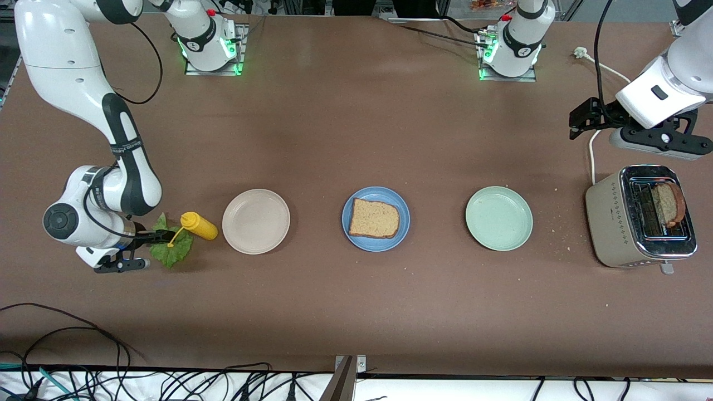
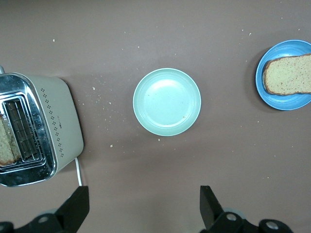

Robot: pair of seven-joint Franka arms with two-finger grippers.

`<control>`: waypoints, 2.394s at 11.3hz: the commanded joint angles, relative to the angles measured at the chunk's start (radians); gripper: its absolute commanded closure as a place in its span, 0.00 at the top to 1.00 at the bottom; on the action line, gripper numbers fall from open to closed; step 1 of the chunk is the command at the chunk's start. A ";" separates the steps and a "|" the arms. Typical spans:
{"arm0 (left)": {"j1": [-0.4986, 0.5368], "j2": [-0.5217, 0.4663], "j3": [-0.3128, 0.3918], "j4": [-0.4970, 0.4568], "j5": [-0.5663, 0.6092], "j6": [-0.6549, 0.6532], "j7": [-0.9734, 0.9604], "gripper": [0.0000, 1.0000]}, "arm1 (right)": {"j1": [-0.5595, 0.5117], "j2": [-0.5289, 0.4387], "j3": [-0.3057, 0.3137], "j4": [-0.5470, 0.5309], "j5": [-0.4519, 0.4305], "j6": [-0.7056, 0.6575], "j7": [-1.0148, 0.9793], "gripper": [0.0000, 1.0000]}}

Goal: Make sandwich in blue plate with both arms
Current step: 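Move the right gripper down to the green lettuce leaf, then grasp the lettuce leaf with the right gripper and lift it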

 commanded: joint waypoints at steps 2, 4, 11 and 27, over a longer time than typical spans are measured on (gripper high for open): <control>0.002 0.004 0.001 0.018 -0.010 -0.013 -0.003 1.00 | -0.015 -0.017 0.015 -0.030 0.020 0.014 -0.040 0.55; 0.002 0.004 0.001 0.018 -0.010 -0.027 -0.003 1.00 | -0.014 -0.029 0.015 -0.028 0.018 0.008 -0.071 0.14; 0.004 0.002 0.001 0.020 -0.010 -0.039 -0.005 1.00 | -0.014 -0.193 0.066 -0.033 0.027 -0.105 -0.071 0.00; 0.004 0.002 0.001 0.020 -0.010 -0.050 -0.005 1.00 | -0.023 -0.037 0.067 -0.033 0.110 0.082 -0.144 1.00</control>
